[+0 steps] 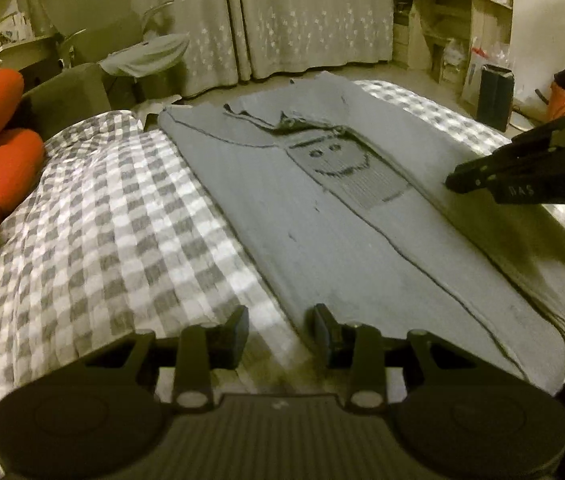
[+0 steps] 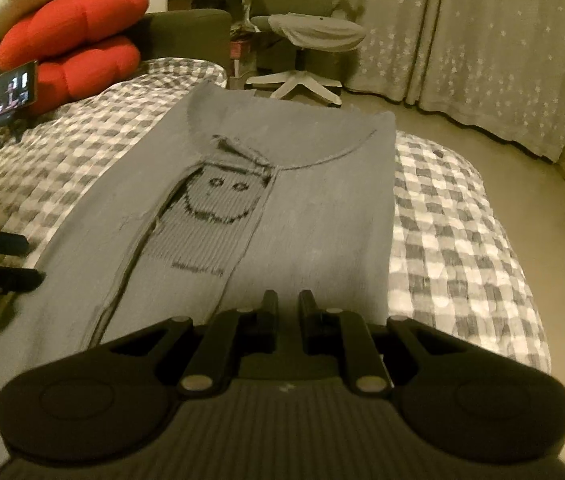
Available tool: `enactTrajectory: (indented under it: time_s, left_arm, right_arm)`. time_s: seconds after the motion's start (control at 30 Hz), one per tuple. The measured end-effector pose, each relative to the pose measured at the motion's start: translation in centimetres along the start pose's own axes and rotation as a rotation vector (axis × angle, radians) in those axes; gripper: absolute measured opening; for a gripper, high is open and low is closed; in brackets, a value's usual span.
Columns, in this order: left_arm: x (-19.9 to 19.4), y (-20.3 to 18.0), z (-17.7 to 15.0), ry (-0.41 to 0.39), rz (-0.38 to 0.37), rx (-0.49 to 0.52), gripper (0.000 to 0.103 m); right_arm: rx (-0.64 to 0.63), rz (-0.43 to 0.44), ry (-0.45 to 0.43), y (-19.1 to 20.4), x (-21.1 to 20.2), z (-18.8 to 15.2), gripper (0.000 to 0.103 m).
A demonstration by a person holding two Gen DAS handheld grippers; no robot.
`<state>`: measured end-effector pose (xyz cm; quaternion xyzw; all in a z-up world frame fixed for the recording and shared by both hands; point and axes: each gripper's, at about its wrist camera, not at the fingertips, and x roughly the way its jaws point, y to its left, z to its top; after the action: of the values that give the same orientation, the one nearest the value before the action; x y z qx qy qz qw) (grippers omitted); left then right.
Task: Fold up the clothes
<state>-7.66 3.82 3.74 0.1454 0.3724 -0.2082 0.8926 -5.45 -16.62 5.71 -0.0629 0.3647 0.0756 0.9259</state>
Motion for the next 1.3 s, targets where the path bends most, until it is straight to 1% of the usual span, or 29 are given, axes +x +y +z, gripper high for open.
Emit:
enactTrajectory:
  time_s: [0.1,0.27,0.43,0.57,0.87,0.97,1.0,1.1,1.2,1.3]
  left_arm:
    - [-0.8,-1.0,-0.8,0.015,-0.001,-0.035,0.036]
    - [-2.4,-2.5,-2.8,0.015,0.004,-0.095,0.036]
    - [-3.6,-3.9,-4.4,-0.007,0.022,-0.151,0.036]
    - [-4.6,-3.8,-5.7,-0.004,-0.016,-0.243,0.036]
    - [-6.0,-4.9,-7.3,-0.013,-0.026,-0.314,0.036]
    - [-6.2,-5.2,-7.4,-0.019,-0.02,-0.323,0.036]
    - [-6.2,-5.2,-7.4,-0.017,-0.024,-0.333,0.036]
    - [-6.3,-5.1,-7.6,-0.01,-0.05,-0.366,0.036]
    - [-6.6,-4.9,-7.9,-0.001,-0.082,-0.401,0.036]
    - [-6.7,-4.9,-8.3,0.017,-0.132,-0.434,0.037]
  right_arm:
    - [-0.001,0.016,0.002,-0.1,-1.0,-1.0,0.017]
    - [0.005,0.041,-0.005,0.3,-2.8,-3.1,0.017]
    - [0.014,0.052,-0.024,1.1,-4.7,-5.1,0.018]
    - [0.044,0.069,-0.031,1.1,-6.3,-6.9,0.019]
    - [0.052,0.08,-0.03,1.2,-9.5,-9.5,0.02]
    - [0.097,0.076,-0.033,0.3,-10.4,-10.2,0.029]
    - [0.113,0.074,-0.034,-0.1,-10.8,-10.4,0.035]
    - [0.169,0.075,-0.033,-1.3,-11.7,-11.1,0.036]
    - [0.264,0.11,-0.027,-2.8,-12.1,-11.5,0.036]
    - [0.345,0.154,-0.021,-4.0,-12.3,-11.9,0.036]
